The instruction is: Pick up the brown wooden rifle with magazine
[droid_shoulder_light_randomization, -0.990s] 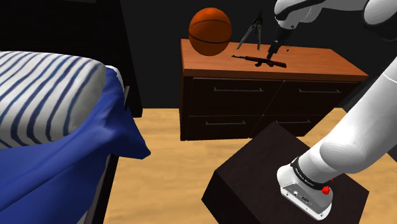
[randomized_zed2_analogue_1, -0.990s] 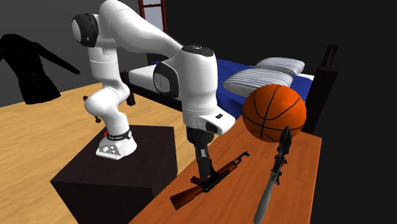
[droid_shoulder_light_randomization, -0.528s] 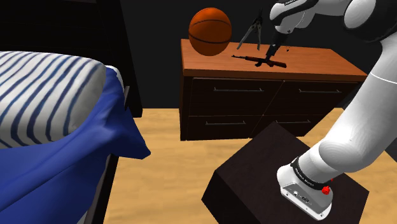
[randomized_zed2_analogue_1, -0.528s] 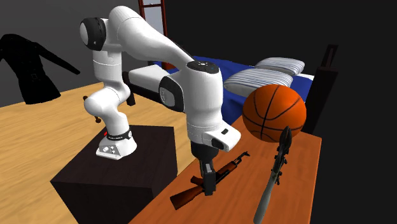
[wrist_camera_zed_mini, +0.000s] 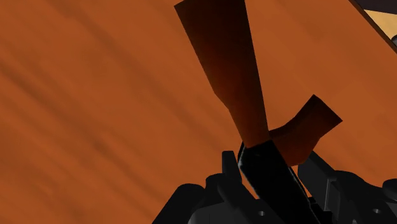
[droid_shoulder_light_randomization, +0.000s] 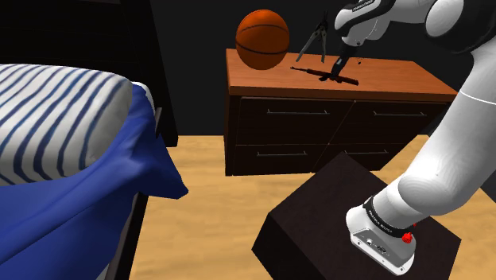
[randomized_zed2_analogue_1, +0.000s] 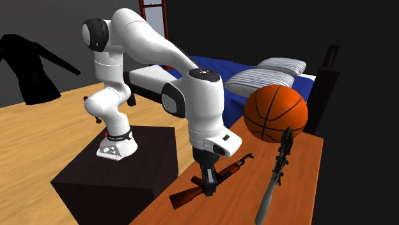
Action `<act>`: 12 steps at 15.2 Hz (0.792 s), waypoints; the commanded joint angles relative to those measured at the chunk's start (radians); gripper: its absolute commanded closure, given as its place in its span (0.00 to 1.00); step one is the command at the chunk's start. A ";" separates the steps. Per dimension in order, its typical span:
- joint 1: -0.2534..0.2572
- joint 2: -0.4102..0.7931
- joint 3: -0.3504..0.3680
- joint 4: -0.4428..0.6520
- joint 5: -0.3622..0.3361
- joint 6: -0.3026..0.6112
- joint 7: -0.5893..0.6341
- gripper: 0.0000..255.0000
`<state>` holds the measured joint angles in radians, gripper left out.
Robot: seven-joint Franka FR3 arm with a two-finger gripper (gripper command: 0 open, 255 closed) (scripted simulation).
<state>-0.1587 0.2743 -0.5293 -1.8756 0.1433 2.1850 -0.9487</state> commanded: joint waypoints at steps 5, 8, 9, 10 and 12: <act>-0.003 0.003 -0.001 0.002 0.000 -0.003 -0.002 1.00; 0.002 -0.010 -0.003 0.010 -0.009 -0.022 0.006 1.00; 0.003 -0.015 -0.005 0.017 -0.013 -0.033 0.008 1.00; 0.004 -0.021 -0.006 0.024 -0.016 -0.045 0.011 1.00; 0.006 -0.031 -0.008 0.039 -0.023 -0.069 0.015 1.00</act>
<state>-0.1548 0.2509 -0.5363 -1.8420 0.1246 2.1282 -0.9373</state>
